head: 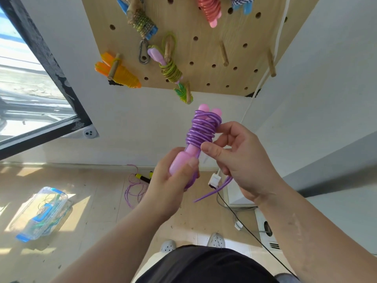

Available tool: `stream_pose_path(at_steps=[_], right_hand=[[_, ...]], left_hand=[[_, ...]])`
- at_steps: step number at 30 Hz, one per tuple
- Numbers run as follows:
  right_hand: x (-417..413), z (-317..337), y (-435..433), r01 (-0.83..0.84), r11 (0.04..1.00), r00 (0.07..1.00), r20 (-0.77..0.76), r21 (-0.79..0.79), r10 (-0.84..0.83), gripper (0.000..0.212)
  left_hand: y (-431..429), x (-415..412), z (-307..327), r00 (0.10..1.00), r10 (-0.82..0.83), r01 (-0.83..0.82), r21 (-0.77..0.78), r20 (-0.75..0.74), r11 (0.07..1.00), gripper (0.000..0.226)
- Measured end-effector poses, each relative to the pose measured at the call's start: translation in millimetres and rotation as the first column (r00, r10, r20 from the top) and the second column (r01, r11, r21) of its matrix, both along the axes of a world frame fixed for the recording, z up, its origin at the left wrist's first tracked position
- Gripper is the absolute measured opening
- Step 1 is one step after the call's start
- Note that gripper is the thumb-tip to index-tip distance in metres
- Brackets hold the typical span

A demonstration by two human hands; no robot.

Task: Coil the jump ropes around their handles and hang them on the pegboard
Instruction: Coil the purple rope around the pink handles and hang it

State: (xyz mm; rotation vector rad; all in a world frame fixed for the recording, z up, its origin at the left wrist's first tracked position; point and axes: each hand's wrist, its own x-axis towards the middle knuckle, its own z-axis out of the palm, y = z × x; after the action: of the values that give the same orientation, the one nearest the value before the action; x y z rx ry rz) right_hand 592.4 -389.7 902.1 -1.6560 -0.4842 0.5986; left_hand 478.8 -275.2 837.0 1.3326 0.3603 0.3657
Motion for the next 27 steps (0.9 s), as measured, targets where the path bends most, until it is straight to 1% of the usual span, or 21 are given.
stream_pose_path(at_steps=[1,2,3,5,7,9,10,11,13,14,15,16,18,19,20,21,23,24,25,26,27], right_hand=[[1.1,-0.4,0.8,0.015,0.999,1.0,-0.011,0.035,-0.015,0.049],[1.8,-0.9,1.8,0.038,0.996,0.999,-0.025,0.078,-0.036,0.047],[2.3,-2.7,3.1,0.064,0.99,0.997,-0.042,0.125,-0.059,0.044],[2.0,-5.2,6.1,0.105,0.98,0.993,-0.071,0.172,-0.094,0.034],[0.5,-5.3,10.3,0.099,0.989,0.995,-0.03,0.114,-0.096,0.024],[-2.0,-3.4,13.9,0.05,0.999,0.996,0.07,0.014,-0.05,0.021],[-4.0,-2.5,14.7,0.02,0.999,0.988,0.153,-0.032,-0.015,0.021],[-5.8,-1.7,14.5,-0.004,0.997,0.96,0.279,-0.083,0.027,0.019],[-9.6,1.6,12.9,-0.034,0.983,0.827,0.547,-0.179,0.128,0.018],[-10.2,2.8,12.2,-0.048,0.98,0.771,0.616,-0.192,0.158,0.017],[-10.2,3.6,11.9,-0.061,0.983,0.76,0.63,-0.174,0.158,0.016],[-10.3,5.0,11.7,-0.074,0.989,0.79,0.597,-0.13,0.137,0.014],[-8.9,7.3,12.0,-0.064,0.998,0.892,0.448,-0.023,0.067,0.012],[-7.2,7.7,12.3,-0.036,0.999,0.927,0.373,0.007,0.031,0.014],[-4.6,7.3,12.4,-0.006,1.0,0.952,0.307,0.011,0.002,0.018],[-0.5,4.8,11.7,0.016,1.0,0.97,0.241,-0.012,-0.013,0.026],[9.3,-2.1,9.7,-0.004,0.995,0.993,0.116,-0.102,0.016,0.053],[13.6,-5.6,8.6,-0.039,0.989,0.995,0.084,-0.146,0.051,0.067],[16.2,-8.4,7.3,-0.081,0.982,0.993,0.068,-0.17,0.094,0.076],[17.2,-11.2,6.0,-0.128,0.978,0.988,0.059,-0.163,0.139,0.077],[16.8,-13.5,4.9,-0.17,0.977,0.983,0.055,-0.127,0.178,0.07]], left_hand=[[-2.7,1.8,2.3,1.0,-0.002,0.006,-0.159,0.027,0.987,0.042],[-4.5,4.1,4.7,0.999,0.001,0.012,-0.297,0.044,0.955,0.043],[-5.7,6.7,7.2,0.999,0.003,0.015,-0.398,0.043,0.917,0.046],[-7.3,11.3,12.3,1.0,0.002,0.013,-0.515,0.027,0.857,0.051],[-6.8,15.2,15.8,1.0,-0.001,0.008,-0.586,0.013,0.81,0.051],[-3.5,17.6,15.9,1.0,0.014,-0.022,-0.632,-0.017,0.775,0.05],[-1.5,18.1,15.3,0.999,0.028,-0.043,-0.643,-0.034,0.765,0.051],[0.3,18.1,15.5,0.998,0.039,-0.062,-0.647,-0.049,0.76,0.052],[3.6,17.8,17.5,0.997,0.046,-0.071,-0.658,-0.056,0.75,0.051],[5.2,17.2,19.5,0.998,0.038,-0.06,-0.67,-0.047,0.74,0.051],[6.8,16.6,22.2,0.999,0.02,-0.037,-0.685,-0.033,0.727,0.052],[8.2,15.7,24.7,1.0,-0.004,-0.004,-0.703,-0.01,0.711,0.052],[10.9,13.7,28.0,0.996,-0.074,0.092,-0.746,0.057,0.659,0.055],[12.1,12.7,28.6,0.989,-0.112,0.143,-0.771,0.094,0.621,0.055],[13.5,11.3,28.0,0.981,-0.146,0.187,-0.794,0.125,0.579,0.056],[14.8,9.9,26.4,0.971,-0.18,0.23,-0.815,0.157,0.531,0.056],[16.3,8.5,17.9,0.933,-0.249,0.345,-0.847,0.261,0.404,0.058],[16.1,8.4,12.4,0.908,-0.271,0.399,-0.854,0.319,0.333,0.058],[15.7,8.5,7.4,0.885,-0.29,0.441,-0.855,0.364,0.273,0.058],[15.9,8.6,2.8,0.869,-0.307,0.465,-0.854,0.389,0.234,0.058],[16.8,8.9,-1.1,0.854,-0.323,0.482,-0.854,0.408,0.197,0.057]])
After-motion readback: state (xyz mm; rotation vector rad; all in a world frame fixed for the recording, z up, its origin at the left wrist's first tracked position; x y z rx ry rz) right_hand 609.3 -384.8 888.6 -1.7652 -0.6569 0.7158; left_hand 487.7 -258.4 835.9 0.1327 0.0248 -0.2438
